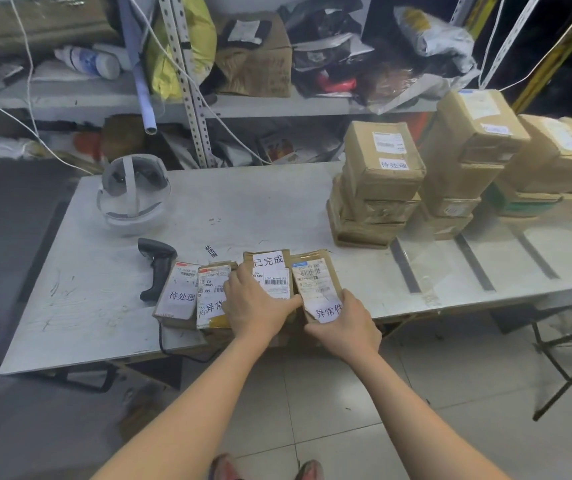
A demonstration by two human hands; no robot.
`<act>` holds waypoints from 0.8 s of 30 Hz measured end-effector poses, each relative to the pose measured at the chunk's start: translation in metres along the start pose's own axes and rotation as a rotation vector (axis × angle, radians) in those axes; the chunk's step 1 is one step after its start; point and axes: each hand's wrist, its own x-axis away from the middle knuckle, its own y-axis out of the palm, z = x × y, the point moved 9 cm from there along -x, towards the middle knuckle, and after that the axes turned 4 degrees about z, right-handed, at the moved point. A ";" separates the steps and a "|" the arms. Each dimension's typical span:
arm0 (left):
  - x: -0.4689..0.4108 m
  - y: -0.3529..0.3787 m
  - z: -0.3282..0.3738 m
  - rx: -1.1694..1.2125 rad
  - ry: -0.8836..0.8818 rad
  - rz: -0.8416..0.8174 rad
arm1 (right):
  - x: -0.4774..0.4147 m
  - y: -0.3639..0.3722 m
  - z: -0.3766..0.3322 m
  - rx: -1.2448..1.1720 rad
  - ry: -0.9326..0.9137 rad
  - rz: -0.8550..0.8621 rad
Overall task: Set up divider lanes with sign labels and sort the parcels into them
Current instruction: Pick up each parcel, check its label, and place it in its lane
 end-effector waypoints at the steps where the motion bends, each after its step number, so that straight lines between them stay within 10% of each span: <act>1: 0.000 -0.003 0.004 0.010 0.011 0.016 | -0.001 -0.004 0.001 -0.018 -0.004 0.012; 24: 0.091 -0.013 0.278 0.374 0.433 0.160 | -0.019 -0.249 0.135 -0.370 -0.074 0.408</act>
